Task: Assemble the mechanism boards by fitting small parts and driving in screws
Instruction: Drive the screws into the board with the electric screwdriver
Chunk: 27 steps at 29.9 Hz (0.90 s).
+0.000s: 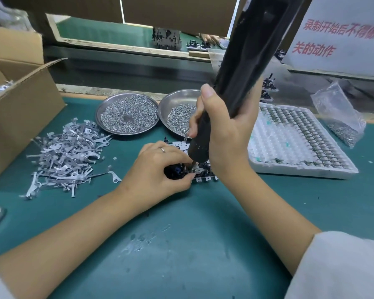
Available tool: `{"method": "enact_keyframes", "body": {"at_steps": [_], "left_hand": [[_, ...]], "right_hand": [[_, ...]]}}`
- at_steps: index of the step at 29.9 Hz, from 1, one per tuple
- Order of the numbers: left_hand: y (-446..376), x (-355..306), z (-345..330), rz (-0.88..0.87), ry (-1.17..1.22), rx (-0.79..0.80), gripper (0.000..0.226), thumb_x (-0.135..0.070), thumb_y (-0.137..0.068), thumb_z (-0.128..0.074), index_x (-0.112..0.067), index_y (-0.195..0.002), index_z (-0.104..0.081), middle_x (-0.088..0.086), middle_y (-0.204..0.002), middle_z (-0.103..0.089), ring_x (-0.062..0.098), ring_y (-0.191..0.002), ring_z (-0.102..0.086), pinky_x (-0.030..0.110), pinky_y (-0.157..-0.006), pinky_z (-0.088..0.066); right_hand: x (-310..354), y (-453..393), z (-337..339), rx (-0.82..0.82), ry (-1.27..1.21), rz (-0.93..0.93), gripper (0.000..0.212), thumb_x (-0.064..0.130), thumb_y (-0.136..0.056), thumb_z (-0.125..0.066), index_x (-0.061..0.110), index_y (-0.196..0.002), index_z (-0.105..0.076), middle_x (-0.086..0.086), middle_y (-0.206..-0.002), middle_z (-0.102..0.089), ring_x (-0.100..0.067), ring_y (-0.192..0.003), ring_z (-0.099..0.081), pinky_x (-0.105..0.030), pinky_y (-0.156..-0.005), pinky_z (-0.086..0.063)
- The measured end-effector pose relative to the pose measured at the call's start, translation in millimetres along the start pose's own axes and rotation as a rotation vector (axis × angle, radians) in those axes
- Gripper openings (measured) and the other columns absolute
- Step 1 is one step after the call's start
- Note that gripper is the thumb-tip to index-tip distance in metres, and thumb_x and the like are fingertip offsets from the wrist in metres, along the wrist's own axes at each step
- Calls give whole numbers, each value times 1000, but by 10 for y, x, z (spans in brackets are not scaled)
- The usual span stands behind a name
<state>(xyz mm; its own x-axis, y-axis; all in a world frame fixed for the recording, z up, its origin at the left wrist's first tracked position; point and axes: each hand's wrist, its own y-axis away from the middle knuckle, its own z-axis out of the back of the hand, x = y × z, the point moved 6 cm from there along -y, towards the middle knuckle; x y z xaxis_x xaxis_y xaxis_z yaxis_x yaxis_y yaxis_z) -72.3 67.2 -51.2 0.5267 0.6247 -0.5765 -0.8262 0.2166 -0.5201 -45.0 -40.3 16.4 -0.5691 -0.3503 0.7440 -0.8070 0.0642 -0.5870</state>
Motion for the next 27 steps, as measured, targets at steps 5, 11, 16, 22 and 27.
{"method": "enact_keyframes", "body": {"at_steps": [5, 11, 16, 22, 27], "left_hand": [[-1, -11, 7, -25, 6, -29, 17, -26, -63, -75, -15, -77, -73, -34, -79, -48, 8, -82, -48, 40, -81, -42], [-3, 2, 5, -28, -2, -30, 20, -27, -63, -75, -15, -80, -74, -34, -82, -49, 7, -83, -49, 39, -83, -42], [-2, 3, 10, -30, -3, -34, 20, -27, -63, -75, -15, -79, -74, -36, -83, -47, 6, -82, -49, 39, -82, -42], [2, 21, 2, -1, 9, -17, 22, -28, -64, -74, -15, -82, -75, -28, -80, -53, 7, -83, -49, 40, -84, -42], [7, 19, 2, 18, 5, -2, 22, -28, -65, -73, -15, -83, -75, -20, -80, -58, 14, -84, -55, 41, -85, -42]], "right_hand": [[-3, 6, 1, -5, 4, 7, 25, 2, -87, -54, 17, -97, -38, -8, -52, -40, -24, -33, -38, -28, -39, -36], [14, -2, 0, -4, -5, 16, 24, 2, -87, -54, 17, -97, -38, -10, -57, -40, -24, -33, -40, -29, -39, -37], [5, 0, 2, -1, -8, 20, 24, 2, -86, -54, 15, -97, -37, -9, -56, -41, -23, -33, -40, -28, -39, -37], [-9, -1, 10, -7, -1, 16, 24, 3, -86, -54, 16, -97, -37, -9, -54, -41, -24, -34, -40, -29, -40, -36], [-3, 6, 7, -4, 4, 21, 25, 1, -87, -54, 15, -98, -37, -11, -53, -40, -24, -34, -40, -28, -39, -36]]}}
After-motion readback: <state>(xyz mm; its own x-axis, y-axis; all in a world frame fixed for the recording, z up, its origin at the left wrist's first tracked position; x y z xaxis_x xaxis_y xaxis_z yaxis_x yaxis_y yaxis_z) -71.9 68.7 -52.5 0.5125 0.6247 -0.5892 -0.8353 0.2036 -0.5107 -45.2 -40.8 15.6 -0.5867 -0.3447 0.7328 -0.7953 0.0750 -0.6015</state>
